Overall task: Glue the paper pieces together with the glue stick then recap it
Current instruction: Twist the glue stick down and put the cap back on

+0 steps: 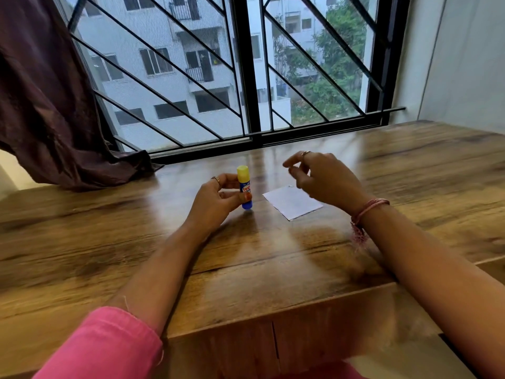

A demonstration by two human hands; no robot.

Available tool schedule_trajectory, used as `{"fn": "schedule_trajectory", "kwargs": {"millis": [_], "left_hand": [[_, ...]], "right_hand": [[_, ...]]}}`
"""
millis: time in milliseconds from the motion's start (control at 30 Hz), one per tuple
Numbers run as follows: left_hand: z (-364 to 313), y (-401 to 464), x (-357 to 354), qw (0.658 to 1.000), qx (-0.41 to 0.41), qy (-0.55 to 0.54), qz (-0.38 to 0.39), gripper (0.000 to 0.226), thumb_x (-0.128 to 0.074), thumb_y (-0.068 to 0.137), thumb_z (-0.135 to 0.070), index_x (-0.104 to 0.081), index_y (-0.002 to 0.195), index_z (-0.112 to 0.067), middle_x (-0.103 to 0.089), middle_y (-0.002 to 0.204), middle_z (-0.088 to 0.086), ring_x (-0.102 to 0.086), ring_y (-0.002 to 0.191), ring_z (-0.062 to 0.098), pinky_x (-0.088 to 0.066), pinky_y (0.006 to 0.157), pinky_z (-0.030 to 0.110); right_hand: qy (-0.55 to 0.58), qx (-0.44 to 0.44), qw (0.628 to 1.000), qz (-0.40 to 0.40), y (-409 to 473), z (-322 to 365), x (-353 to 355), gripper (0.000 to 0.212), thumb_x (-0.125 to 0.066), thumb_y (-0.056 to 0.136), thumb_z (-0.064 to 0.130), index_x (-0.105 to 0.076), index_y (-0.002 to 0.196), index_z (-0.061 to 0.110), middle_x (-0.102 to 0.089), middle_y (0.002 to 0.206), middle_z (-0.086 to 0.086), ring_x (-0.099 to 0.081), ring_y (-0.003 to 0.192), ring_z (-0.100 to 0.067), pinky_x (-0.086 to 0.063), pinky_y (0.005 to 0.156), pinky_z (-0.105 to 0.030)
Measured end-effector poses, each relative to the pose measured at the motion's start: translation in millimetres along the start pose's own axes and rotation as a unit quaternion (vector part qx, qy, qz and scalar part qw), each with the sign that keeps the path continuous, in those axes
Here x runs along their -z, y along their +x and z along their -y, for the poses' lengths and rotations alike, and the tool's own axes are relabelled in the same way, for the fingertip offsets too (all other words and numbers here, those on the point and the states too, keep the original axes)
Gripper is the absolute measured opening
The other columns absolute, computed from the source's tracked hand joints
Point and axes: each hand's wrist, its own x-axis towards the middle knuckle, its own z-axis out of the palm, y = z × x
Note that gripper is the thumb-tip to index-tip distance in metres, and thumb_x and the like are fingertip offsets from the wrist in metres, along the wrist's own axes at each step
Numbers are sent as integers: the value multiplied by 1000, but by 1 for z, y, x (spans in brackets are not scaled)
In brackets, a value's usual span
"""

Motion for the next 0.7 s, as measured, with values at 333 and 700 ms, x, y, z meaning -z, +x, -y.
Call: {"fn": "schedule_trajectory", "kwargs": {"millis": [333,700], "left_hand": [[3,1,-1,999,20,28,-2,40,-69,84,-9,-56,121,-10,-67,112,7,-65,100,22,-52,90,38],[3,1,-5,998,29,60,3,38,-68,83,-2,-55,115,-17,-64,107,-4,-65,88,6,-49,72,13]], "right_hand": [[33,-76,996,-22,5,-16,7,22,-47,93,16,-66,103,20,-72,77,-10,-65,61,-27,-55,69,-39],[29,-90,995,-9,8,-23,3,21,-46,93,17,-66,100,22,-71,70,-5,-65,50,-19,-50,59,-28]]}}
